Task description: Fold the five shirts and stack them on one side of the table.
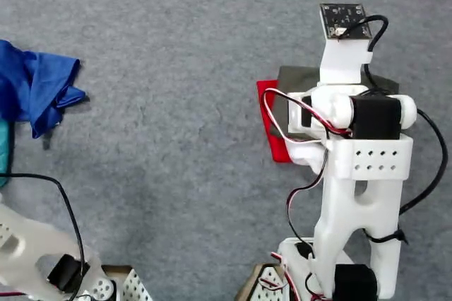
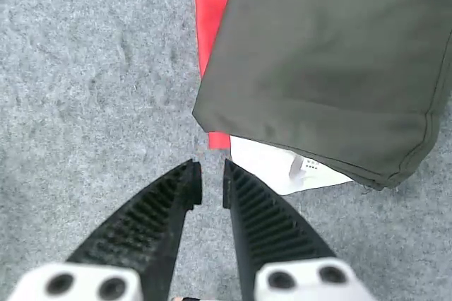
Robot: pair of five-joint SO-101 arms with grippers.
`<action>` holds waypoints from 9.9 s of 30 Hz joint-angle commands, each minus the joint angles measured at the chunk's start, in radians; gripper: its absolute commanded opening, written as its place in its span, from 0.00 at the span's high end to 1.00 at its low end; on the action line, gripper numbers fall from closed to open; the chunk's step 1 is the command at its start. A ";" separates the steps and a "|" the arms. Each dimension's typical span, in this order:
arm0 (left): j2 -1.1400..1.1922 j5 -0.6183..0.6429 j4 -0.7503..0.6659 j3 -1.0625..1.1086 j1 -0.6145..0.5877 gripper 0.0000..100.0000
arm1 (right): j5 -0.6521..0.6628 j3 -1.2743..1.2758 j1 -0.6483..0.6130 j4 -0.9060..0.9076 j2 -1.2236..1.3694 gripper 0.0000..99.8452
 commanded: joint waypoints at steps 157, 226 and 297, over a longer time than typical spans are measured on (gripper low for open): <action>-1.334 0.034 -0.265 1.073 -0.302 0.73 | -0.341 -0.521 -0.855 -0.313 1.198 0.81; -1.326 0.534 -0.003 0.580 1.123 0.79 | -0.310 -1.211 -0.504 0.023 0.828 1.00; -1.328 0.523 0.155 0.396 0.838 0.98 | -0.195 -0.886 -0.567 0.023 0.427 1.00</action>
